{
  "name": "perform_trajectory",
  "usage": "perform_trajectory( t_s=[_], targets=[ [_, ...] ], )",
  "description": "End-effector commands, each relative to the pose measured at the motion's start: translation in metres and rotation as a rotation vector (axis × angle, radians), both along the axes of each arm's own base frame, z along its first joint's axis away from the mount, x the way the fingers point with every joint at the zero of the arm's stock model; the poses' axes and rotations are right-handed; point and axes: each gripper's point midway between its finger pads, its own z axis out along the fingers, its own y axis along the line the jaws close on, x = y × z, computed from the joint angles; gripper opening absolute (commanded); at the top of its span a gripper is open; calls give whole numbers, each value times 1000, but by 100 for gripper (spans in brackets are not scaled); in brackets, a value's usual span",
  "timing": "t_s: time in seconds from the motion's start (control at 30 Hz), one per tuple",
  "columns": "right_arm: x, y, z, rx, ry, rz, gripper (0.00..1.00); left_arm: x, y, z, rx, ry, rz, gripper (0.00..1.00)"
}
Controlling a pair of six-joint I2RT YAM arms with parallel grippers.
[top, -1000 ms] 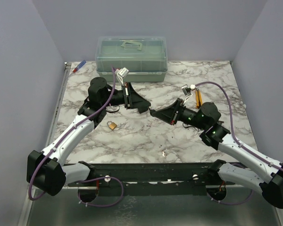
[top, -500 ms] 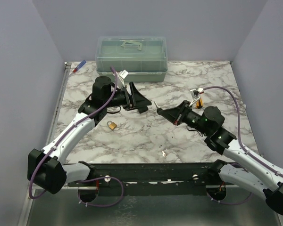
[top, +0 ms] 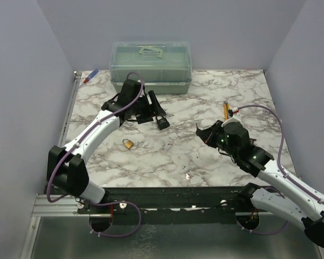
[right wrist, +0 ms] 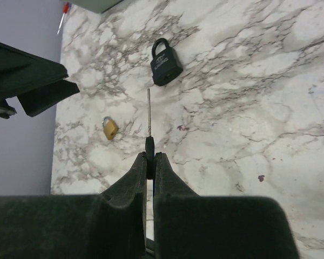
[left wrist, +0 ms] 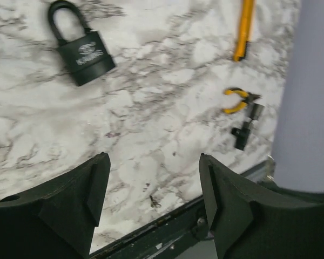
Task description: Unlock with the key
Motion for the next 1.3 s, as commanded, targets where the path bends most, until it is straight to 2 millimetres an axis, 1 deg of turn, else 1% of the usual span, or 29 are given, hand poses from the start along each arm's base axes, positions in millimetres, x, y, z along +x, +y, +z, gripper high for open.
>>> perform_trajectory(
  t_s=[0.0,0.07,0.1,0.17,0.23,0.27,0.37,0.47,0.63,0.87,0.97,1.1,1.27],
  targets=[
    [6,-26,4,-85,16,-124,0,15,30,-42,246,121,182,73],
    [6,-29,5,-100,13,-128,0,23,31,-54,295,159,225,76],
    [6,-30,5,-104,11,-130,0,27,37,-61,341,176,264,78],
    [5,-31,5,-105,6,-129,0,33,35,-70,386,204,288,84],
    [3,-32,5,-103,3,-126,0,39,28,-78,429,218,302,92],
    [2,-33,6,-103,1,-124,0,42,25,-84,446,230,304,93],
    [-1,-35,7,-105,2,-120,0,51,16,-98,479,259,320,92],
    [-5,-39,9,-111,1,-123,0,59,11,-114,511,283,338,89],
    [-13,-49,7,-122,14,-140,0,66,2,-135,545,311,345,85],
    [-21,-63,3,-120,9,-176,0,72,-8,-152,581,333,327,85],
    [-23,-65,2,-118,9,-181,0,74,-11,-161,590,345,316,85],
    [-24,-68,2,-125,11,-188,0,78,-15,-168,600,349,307,85],
    [-25,-71,2,-136,8,-195,0,82,-16,-176,618,355,305,81]
  ],
)
